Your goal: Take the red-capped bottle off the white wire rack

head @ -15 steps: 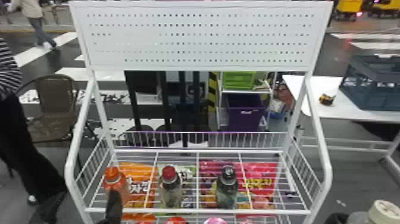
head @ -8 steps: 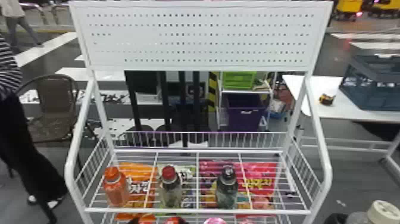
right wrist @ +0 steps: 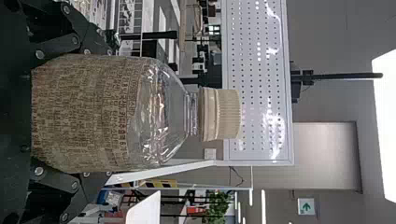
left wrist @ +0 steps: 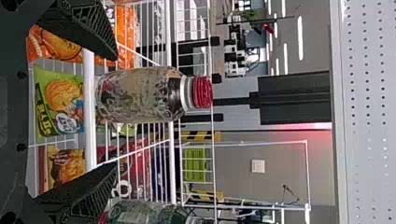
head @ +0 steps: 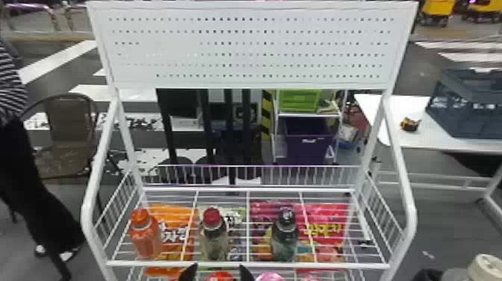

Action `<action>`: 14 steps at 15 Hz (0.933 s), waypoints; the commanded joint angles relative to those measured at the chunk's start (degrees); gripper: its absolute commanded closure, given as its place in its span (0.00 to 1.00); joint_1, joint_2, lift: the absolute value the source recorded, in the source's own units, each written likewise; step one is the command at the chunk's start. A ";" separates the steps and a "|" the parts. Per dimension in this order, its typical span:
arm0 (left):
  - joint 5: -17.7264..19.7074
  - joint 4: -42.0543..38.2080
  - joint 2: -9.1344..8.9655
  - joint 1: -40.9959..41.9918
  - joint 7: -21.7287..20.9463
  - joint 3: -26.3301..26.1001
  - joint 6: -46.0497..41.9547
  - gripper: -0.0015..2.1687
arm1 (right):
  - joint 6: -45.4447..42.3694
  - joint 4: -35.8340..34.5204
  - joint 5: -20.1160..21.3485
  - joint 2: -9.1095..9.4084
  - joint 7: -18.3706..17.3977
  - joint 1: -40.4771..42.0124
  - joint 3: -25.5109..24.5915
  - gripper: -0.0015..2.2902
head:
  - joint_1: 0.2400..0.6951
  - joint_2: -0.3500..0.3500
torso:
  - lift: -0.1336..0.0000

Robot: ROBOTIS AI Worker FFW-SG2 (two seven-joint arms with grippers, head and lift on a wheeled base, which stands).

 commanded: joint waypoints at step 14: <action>2.71 20.89 -3.27 -15.27 -0.60 1.67 -6.27 0.04 | -0.36 -0.53 -0.09 0.00 -0.07 0.93 -0.72 0.37 | 0.57 0.50 | 1.00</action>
